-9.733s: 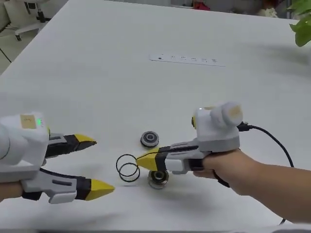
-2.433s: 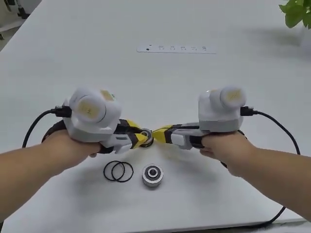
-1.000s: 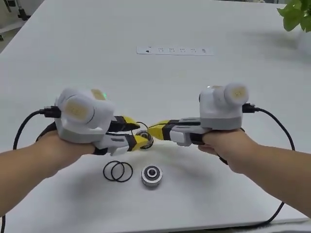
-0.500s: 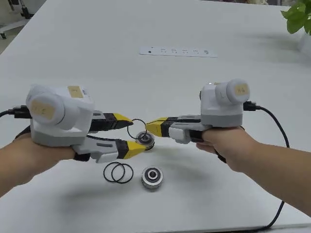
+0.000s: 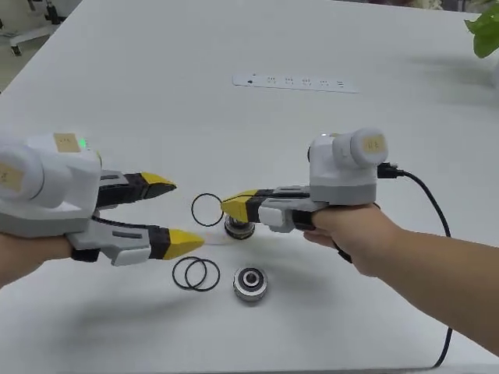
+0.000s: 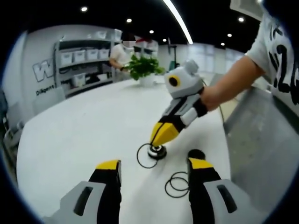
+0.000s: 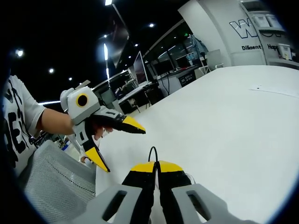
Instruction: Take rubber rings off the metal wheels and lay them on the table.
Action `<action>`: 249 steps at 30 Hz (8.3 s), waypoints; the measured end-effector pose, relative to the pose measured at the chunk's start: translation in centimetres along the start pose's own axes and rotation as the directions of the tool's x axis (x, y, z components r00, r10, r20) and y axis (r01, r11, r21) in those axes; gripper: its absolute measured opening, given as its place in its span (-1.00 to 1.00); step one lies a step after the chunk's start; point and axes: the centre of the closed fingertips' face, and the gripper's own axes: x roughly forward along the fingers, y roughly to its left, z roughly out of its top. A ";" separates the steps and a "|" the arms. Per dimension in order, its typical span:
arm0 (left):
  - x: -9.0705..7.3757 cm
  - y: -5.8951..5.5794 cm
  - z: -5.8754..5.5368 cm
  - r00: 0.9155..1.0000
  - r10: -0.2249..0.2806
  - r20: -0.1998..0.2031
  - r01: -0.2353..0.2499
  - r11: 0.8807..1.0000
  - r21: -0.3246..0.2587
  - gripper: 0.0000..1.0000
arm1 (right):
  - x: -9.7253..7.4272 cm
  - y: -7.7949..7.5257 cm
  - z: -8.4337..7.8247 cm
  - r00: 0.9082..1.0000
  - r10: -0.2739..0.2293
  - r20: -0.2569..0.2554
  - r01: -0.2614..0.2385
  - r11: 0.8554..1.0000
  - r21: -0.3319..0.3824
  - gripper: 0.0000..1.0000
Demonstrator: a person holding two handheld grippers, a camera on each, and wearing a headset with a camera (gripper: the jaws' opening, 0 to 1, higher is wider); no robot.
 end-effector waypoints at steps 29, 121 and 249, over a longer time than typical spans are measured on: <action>-1.6 0.9 -1.7 0.999 0.040 -0.030 -0.041 0.998 -0.037 0.34 | 1.9 0.9 -2.1 0.995 -0.027 -0.101 0.014 0.992 -0.128 -0.72; 9.3 -0.6 -0.7 0.993 -0.008 -0.121 0.015 0.999 0.051 -0.75 | -3.1 -4.4 -4.8 0.985 -0.155 -0.069 0.153 0.988 -0.039 -1.00; -2.0 -1.1 -0.5 0.999 -0.004 -0.034 0.003 0.999 -0.032 0.32 | -0.5 2.2 -1.9 0.998 0.033 -0.048 -0.035 0.999 -0.040 -0.72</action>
